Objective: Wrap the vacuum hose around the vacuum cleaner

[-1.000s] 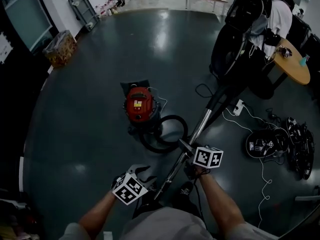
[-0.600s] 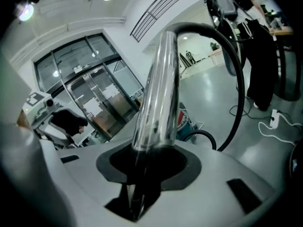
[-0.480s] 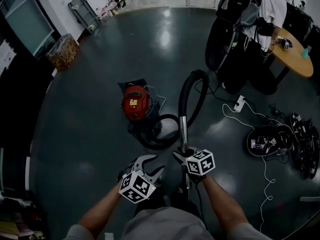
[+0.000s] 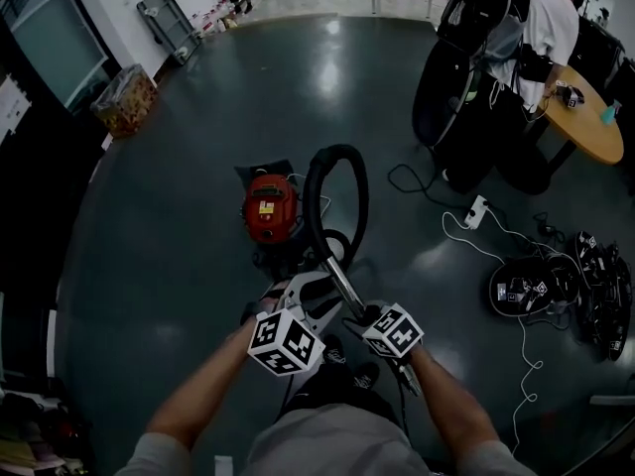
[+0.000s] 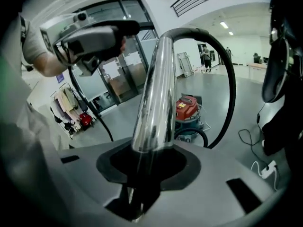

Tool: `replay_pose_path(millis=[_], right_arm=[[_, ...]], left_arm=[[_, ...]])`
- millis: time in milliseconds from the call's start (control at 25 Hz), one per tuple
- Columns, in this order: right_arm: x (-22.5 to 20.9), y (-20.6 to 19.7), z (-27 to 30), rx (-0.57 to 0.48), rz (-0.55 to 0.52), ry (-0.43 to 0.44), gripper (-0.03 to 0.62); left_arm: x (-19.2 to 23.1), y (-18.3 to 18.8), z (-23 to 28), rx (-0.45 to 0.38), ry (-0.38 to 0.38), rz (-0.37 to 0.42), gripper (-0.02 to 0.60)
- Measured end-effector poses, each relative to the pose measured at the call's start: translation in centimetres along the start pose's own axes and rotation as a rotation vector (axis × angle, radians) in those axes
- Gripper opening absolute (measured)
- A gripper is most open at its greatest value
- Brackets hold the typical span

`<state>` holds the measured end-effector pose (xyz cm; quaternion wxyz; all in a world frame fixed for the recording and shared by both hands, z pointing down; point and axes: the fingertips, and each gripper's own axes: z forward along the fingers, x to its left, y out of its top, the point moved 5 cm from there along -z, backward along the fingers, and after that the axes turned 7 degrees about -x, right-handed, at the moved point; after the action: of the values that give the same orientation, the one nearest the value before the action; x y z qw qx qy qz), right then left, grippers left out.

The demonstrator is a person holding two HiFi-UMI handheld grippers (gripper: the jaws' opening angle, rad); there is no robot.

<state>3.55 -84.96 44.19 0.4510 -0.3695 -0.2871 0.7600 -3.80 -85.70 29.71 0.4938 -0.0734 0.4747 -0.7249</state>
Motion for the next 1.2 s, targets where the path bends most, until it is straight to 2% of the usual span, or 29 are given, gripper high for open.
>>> replay_pose_path(millis=[80,200,400,600,720,960,1200], right_arm=[[-0.1,0.0,0.2,0.048,-0.044,0.009,0.130],[-0.5,0.1,0.6,0.110,-0.082,0.034,0.130],[-2.5,0.5,0.0,0.229,-0.171,0.035,0.126],[-3.7,0.4,-0.9,0.359,-0.301,0.037,0.123],[-4.6,0.4,-1.2,0.438,-0.368,0.039,0.117],[-6.8,0.5,-1.0,0.560,-0.494,0.099,0.114],[-11.3,-1.2,-0.2,0.677,-0.633,0.178,0.114]], left_arm=[[1.5,0.2,0.4,0.002,0.003,0.048,0.190],[3.1,-0.2,1.1,0.029,-0.014,0.067,0.192],[4.3,-1.8,2.6,0.100,-0.136,0.137,0.192],[4.1,-4.9,3.2,0.126,-0.189,0.122,0.192],[4.2,-6.6,3.7,0.115,-0.218,0.068,0.193],[3.7,-10.5,6.0,0.111,-0.252,-0.160,0.193],[2.9,-13.6,9.9,0.115,-0.245,-0.336,0.192]])
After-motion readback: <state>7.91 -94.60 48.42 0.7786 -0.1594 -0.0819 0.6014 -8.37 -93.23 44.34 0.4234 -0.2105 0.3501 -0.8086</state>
